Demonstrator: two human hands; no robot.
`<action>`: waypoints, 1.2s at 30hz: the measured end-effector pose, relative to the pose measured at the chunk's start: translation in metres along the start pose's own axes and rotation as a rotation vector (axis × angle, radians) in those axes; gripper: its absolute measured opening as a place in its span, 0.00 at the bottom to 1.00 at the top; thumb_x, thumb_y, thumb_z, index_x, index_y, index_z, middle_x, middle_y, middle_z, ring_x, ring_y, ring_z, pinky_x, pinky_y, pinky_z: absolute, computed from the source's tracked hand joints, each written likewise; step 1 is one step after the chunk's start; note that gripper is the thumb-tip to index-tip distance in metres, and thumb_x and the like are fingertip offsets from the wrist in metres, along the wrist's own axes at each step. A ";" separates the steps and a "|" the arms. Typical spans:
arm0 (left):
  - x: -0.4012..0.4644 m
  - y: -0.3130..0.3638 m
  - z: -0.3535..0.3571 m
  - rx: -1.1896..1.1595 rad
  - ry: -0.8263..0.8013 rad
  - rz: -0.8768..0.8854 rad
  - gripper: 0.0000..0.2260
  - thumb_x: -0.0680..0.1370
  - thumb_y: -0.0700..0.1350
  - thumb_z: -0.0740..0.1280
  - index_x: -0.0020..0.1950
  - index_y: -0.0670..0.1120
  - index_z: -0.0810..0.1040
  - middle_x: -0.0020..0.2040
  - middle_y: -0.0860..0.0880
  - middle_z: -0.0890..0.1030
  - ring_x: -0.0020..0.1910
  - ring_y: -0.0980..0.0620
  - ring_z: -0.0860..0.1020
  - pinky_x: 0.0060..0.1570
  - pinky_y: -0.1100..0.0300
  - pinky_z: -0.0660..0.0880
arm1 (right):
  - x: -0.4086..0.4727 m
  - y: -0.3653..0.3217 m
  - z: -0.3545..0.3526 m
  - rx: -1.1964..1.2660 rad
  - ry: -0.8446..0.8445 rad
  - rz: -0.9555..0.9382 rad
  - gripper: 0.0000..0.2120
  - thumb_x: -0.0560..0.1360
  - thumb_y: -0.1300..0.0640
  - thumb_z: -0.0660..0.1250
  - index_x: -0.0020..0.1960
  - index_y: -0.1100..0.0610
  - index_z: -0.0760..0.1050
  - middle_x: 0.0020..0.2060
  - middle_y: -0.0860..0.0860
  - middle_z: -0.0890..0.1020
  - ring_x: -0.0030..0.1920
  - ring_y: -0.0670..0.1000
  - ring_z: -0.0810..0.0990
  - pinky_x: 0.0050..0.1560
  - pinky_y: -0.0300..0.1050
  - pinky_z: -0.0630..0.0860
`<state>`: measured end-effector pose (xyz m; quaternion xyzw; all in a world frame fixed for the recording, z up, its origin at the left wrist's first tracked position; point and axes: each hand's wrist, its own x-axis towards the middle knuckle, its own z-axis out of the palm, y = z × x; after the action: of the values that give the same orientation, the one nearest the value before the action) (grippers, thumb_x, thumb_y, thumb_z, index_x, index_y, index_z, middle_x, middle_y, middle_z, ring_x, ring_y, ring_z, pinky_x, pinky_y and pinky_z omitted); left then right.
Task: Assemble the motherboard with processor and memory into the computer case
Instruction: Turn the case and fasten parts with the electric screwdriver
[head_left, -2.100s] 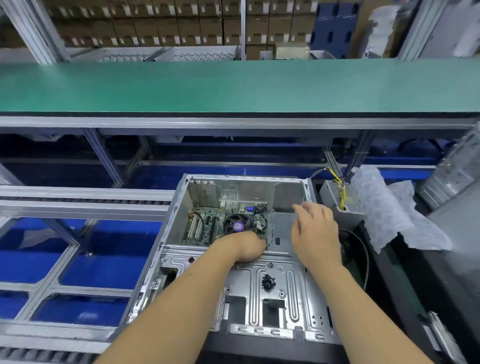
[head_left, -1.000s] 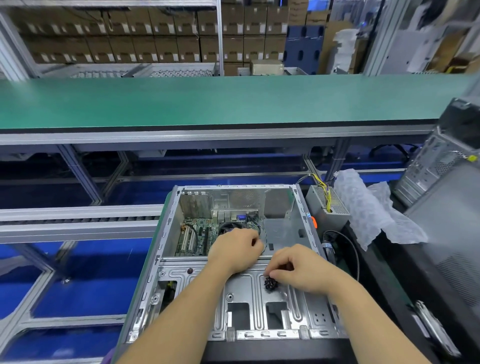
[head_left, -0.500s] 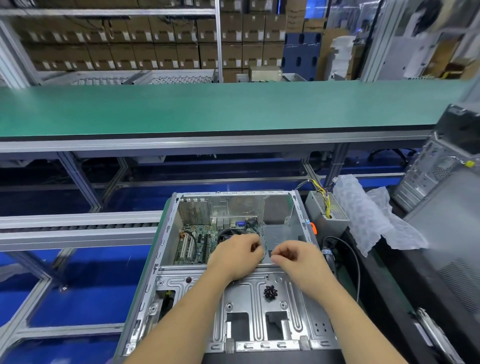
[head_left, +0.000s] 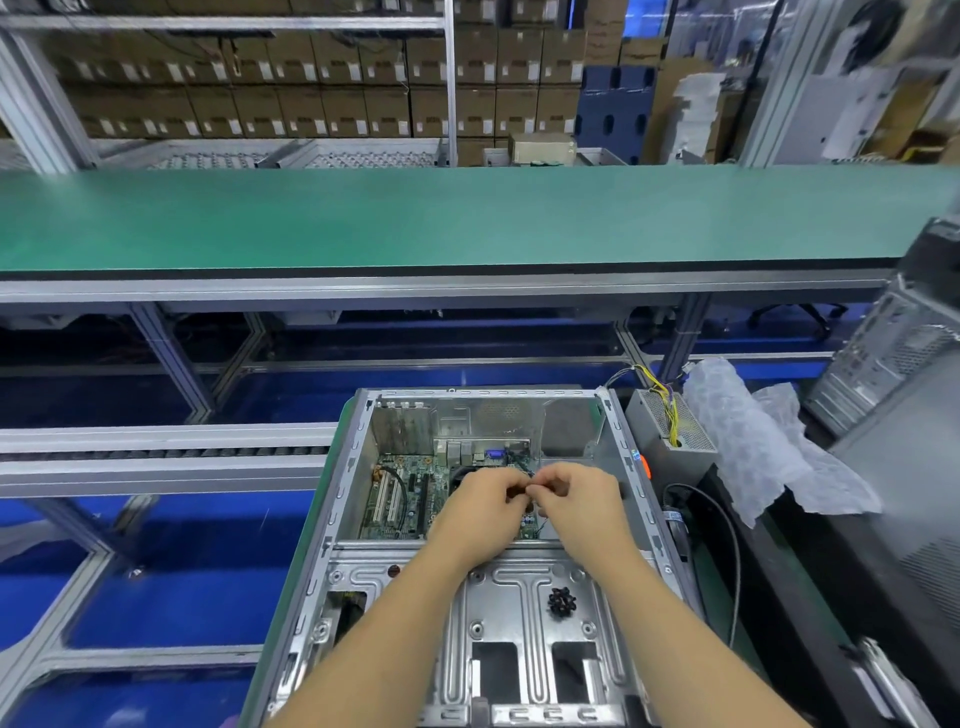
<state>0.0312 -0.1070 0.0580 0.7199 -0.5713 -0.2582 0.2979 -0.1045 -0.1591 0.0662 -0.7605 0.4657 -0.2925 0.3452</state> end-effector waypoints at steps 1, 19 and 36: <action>0.001 -0.001 0.001 0.000 0.005 -0.002 0.10 0.78 0.46 0.65 0.55 0.56 0.84 0.48 0.57 0.84 0.48 0.55 0.81 0.53 0.51 0.79 | 0.001 0.000 0.000 0.010 -0.001 0.015 0.09 0.73 0.62 0.75 0.39 0.49 0.84 0.28 0.39 0.79 0.32 0.37 0.78 0.36 0.27 0.70; 0.002 0.000 0.001 0.021 0.107 -0.081 0.08 0.79 0.48 0.66 0.44 0.56 0.83 0.38 0.57 0.82 0.39 0.56 0.80 0.45 0.52 0.80 | 0.007 0.003 -0.004 0.090 -0.211 0.073 0.18 0.78 0.57 0.68 0.36 0.37 0.82 0.39 0.46 0.86 0.41 0.51 0.84 0.48 0.54 0.83; 0.009 0.004 0.004 0.229 -0.005 -0.215 0.09 0.78 0.50 0.66 0.39 0.49 0.78 0.38 0.51 0.81 0.38 0.48 0.80 0.45 0.51 0.80 | 0.000 0.137 -0.070 -0.414 -0.193 0.804 0.17 0.78 0.53 0.68 0.60 0.65 0.75 0.59 0.62 0.80 0.60 0.61 0.78 0.54 0.48 0.74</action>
<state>0.0275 -0.1168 0.0577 0.8056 -0.5172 -0.2236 0.1833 -0.2278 -0.2214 -0.0012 -0.5961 0.7381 0.0360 0.3139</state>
